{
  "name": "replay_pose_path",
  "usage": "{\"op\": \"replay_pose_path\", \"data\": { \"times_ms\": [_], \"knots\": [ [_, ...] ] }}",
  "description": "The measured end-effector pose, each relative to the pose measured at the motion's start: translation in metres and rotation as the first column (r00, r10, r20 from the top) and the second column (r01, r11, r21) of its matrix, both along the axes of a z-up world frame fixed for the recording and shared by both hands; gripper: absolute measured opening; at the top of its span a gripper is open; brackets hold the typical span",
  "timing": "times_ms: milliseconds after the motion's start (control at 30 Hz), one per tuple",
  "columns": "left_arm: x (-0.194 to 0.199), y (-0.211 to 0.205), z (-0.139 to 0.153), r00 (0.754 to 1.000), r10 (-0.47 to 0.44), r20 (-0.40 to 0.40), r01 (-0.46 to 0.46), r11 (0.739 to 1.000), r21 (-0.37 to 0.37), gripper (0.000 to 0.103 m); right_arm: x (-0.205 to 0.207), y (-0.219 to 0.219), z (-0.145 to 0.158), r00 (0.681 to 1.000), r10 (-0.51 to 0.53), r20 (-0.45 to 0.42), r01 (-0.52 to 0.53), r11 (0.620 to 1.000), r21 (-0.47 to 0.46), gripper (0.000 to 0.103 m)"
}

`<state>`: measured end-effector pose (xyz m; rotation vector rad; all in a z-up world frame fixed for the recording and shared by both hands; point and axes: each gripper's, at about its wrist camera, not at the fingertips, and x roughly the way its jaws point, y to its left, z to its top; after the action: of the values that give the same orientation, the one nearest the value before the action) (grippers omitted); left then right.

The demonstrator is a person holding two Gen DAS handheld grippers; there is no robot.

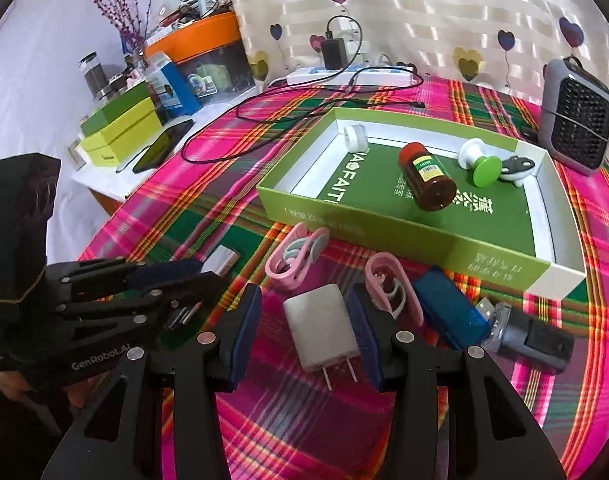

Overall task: Organize rigid objects
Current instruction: 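Grasp the white plug charger with the right gripper while the left gripper holds the silver bar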

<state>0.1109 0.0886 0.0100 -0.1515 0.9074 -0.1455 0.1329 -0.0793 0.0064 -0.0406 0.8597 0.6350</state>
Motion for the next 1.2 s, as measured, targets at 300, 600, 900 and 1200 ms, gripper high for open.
{"op": "replay_pose_path", "data": {
  "times_ms": [300, 600, 900, 1200],
  "knots": [
    [-0.001, -0.002, 0.001, 1.0, -0.001, 0.0, 0.001, 1.0, 0.014, 0.023, -0.01, 0.01, -0.003, 0.999, 0.01, 0.042, -0.006, 0.995, -0.098, 0.046],
    [-0.001, -0.003, 0.001, 1.0, -0.001, 0.001, 0.001, 1.0, 0.017, 0.023, -0.007, 0.012, -0.011, 1.0, 0.002, 0.028, 0.002, 0.99, -0.142, 0.046],
    [0.0, -0.005, 0.001, 1.0, -0.001, 0.003, 0.001, 0.999, 0.039, 0.023, -0.01, 0.016, -0.014, 0.998, 0.017, 0.056, -0.006, 0.981, -0.192, 0.046],
    [0.0, -0.008, 0.001, 1.0, -0.001, 0.006, 0.001, 0.998, 0.069, 0.023, -0.011, 0.016, -0.014, 0.998, 0.018, 0.06, -0.006, 0.981, -0.194, 0.046]
  ]
}}
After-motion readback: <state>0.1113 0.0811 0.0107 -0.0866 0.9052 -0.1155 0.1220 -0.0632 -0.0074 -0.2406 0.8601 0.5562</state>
